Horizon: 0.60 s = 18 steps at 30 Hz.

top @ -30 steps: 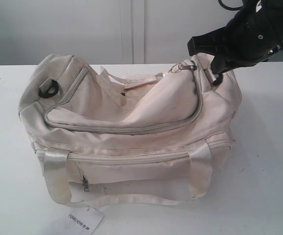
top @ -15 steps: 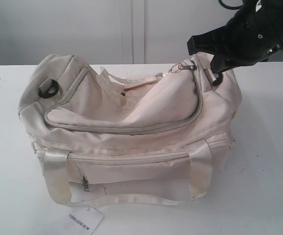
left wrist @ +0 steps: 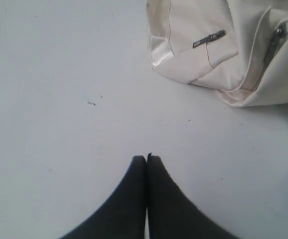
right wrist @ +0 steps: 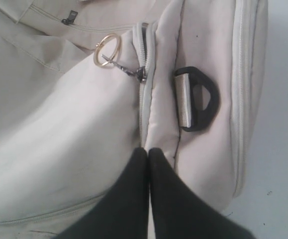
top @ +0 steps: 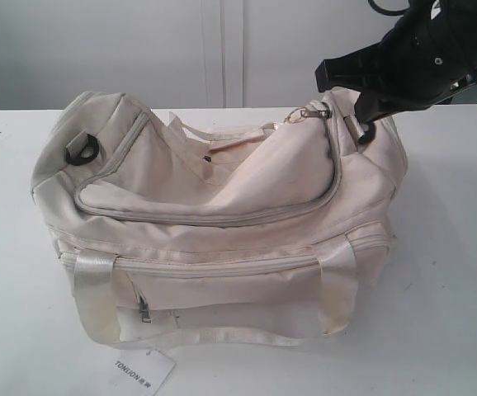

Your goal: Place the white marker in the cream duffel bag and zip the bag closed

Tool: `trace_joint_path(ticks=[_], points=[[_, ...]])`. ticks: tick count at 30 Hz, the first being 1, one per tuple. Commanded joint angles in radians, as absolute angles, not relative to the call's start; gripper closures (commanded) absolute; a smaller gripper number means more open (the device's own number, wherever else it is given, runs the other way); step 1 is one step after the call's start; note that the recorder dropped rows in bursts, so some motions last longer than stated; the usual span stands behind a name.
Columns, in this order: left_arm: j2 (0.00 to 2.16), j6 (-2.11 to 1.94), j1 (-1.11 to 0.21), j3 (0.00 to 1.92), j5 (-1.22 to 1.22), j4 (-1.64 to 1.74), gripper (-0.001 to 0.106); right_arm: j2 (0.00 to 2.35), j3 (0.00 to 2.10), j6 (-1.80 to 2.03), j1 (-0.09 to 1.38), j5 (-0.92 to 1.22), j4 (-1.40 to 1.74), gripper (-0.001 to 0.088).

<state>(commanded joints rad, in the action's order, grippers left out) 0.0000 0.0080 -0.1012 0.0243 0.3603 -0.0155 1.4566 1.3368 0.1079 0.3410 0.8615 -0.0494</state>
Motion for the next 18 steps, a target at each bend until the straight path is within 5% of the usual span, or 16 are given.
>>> trace_joint_path(ticks=[18], points=[[0.0, 0.0, -0.101, 0.0, 0.35, -0.013, 0.105, 1.457, 1.337, 0.108, 0.341, 0.862, -0.049, 0.0868]])
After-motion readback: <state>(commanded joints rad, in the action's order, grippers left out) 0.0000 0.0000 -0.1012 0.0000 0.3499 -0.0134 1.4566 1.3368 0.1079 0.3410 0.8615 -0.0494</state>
